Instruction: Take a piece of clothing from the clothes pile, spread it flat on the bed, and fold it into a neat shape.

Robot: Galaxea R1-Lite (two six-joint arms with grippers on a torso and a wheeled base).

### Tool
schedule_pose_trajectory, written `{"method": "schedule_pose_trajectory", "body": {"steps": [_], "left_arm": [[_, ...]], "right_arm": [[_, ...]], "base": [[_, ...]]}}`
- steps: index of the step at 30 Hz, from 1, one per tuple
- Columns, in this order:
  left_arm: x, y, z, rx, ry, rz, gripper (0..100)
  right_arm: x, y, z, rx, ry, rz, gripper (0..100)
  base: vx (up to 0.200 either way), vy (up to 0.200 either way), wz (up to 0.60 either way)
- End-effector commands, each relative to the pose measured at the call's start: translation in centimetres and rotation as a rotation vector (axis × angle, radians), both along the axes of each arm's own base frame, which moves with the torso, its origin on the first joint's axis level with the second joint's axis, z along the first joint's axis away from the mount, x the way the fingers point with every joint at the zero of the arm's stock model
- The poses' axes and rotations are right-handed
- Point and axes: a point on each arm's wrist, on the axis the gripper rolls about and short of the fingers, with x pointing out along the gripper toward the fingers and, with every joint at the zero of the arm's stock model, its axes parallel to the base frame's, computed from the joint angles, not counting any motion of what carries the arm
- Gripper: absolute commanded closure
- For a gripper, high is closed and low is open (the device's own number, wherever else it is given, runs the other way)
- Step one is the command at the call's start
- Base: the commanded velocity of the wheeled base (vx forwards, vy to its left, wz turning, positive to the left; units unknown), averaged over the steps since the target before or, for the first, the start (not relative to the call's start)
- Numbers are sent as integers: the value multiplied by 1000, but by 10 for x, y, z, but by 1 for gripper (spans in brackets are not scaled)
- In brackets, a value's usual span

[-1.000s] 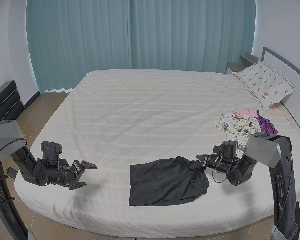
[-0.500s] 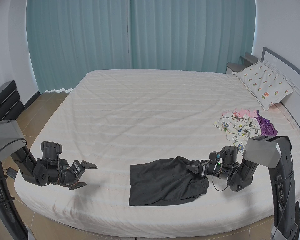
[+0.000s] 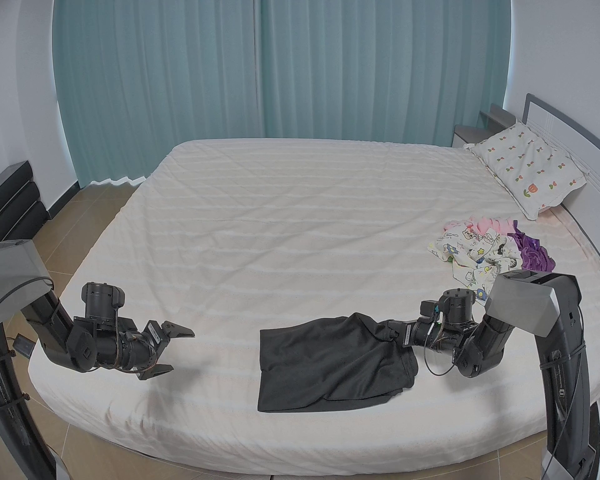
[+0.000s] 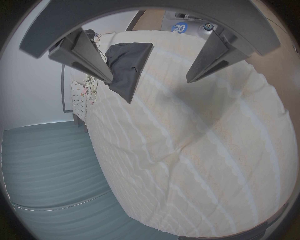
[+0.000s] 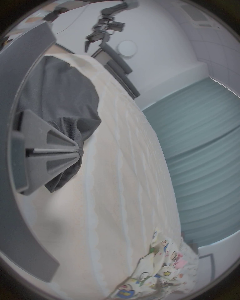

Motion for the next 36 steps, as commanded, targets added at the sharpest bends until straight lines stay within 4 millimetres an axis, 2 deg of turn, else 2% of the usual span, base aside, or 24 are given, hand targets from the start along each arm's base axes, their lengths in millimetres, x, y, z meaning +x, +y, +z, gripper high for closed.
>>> {"method": "schedule_pose_trajectory", "body": {"steps": [1,12,20,21,26,28,32,36], "left_arm": [[0,0,0,0,1,1,0],[0,0,-2,3,4,2,0],[0,0,-2,3,5,4,0],[0,0,-2,3,5,4,0],[0,0,-2,3,5,4,0],[0,0,-2,3,5,4,0],[0,0,-2,3,5,4,0],[0,0,-2,3,5,4,0]], "right_arm": [[10,-3,7,118,27,-68,100],[22,-14,6,241,149,-216,100],[24,-14,5,236,210,-252,100],[25,-14,6,238,213,-261,0],[24,-15,7,215,225,-305,0],[21,-20,15,216,226,-314,0],[11,-37,29,226,213,-347,0],[-5,-43,32,230,224,-345,0]], "base": [[0,0,0],[0,0,0],[0,0,0],[0,0,0],[0,0,0],[0,0,0],[0,0,0],[0,0,0]]}}
